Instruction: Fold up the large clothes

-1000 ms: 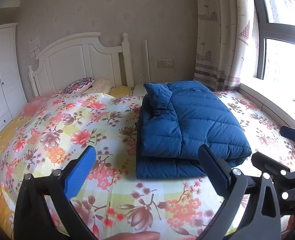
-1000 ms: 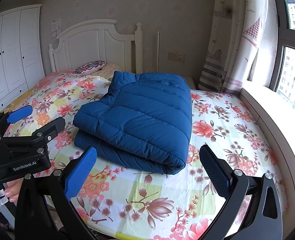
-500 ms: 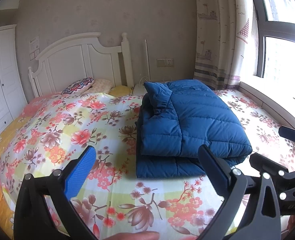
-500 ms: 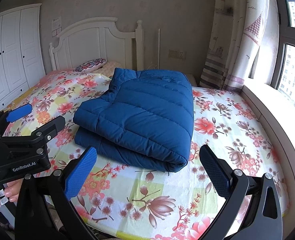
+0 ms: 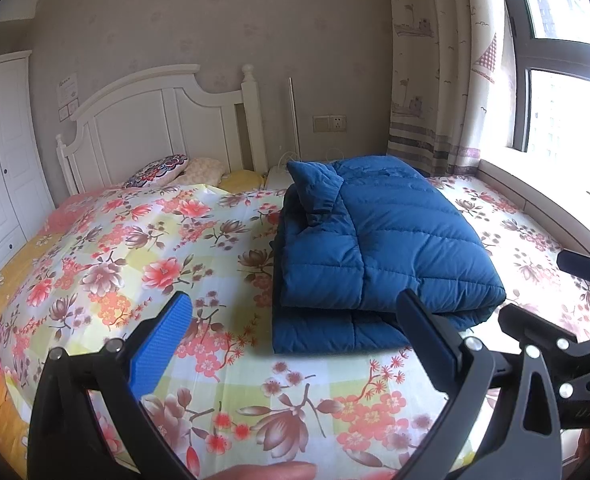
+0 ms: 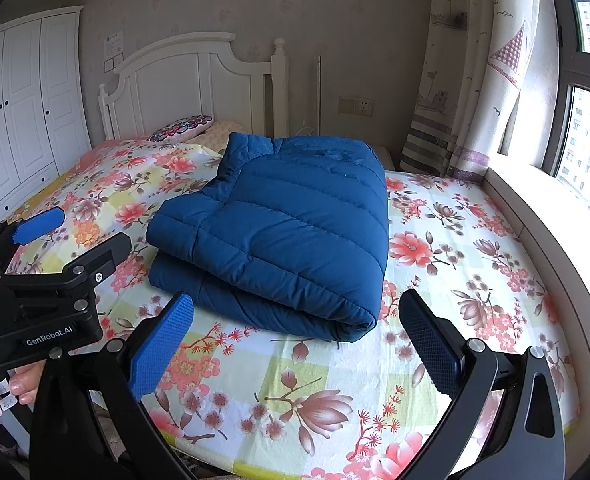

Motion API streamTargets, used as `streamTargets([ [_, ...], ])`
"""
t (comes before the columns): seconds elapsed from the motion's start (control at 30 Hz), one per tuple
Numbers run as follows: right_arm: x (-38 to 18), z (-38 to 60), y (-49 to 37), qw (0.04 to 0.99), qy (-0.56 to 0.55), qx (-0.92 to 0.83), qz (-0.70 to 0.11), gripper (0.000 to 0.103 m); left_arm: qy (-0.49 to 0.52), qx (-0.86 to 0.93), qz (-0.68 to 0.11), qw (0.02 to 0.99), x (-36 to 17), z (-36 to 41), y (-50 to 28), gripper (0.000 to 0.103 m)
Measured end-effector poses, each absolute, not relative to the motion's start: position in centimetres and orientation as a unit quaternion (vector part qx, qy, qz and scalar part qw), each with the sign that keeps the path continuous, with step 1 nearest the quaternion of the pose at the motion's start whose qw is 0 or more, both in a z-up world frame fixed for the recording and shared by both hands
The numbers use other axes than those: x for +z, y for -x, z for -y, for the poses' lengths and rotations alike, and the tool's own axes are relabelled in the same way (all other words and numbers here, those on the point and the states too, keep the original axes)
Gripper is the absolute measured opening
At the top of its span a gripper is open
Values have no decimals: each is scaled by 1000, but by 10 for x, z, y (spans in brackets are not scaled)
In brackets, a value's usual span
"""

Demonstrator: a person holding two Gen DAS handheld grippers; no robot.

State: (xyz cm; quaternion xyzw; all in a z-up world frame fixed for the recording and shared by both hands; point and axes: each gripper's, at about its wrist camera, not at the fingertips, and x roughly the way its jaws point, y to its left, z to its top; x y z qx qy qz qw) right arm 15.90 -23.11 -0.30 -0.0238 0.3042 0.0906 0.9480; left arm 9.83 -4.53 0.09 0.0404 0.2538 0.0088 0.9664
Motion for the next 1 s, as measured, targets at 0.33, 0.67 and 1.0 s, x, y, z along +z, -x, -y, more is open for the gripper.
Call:
streamTargets([
  [0.33,-4,230,-159,947,23,91,-306,99,-39,5,-256,966,-2,42,-98,101],
  [0.67,-14,229,-162,944,21,92,-315,99,-36,-11,-255,966,-6,37,-97,101],
  [1.0,8,346,-189,954,36,-46,-295,99,-28,-2,-335,942,-24,-52,-182,101],
])
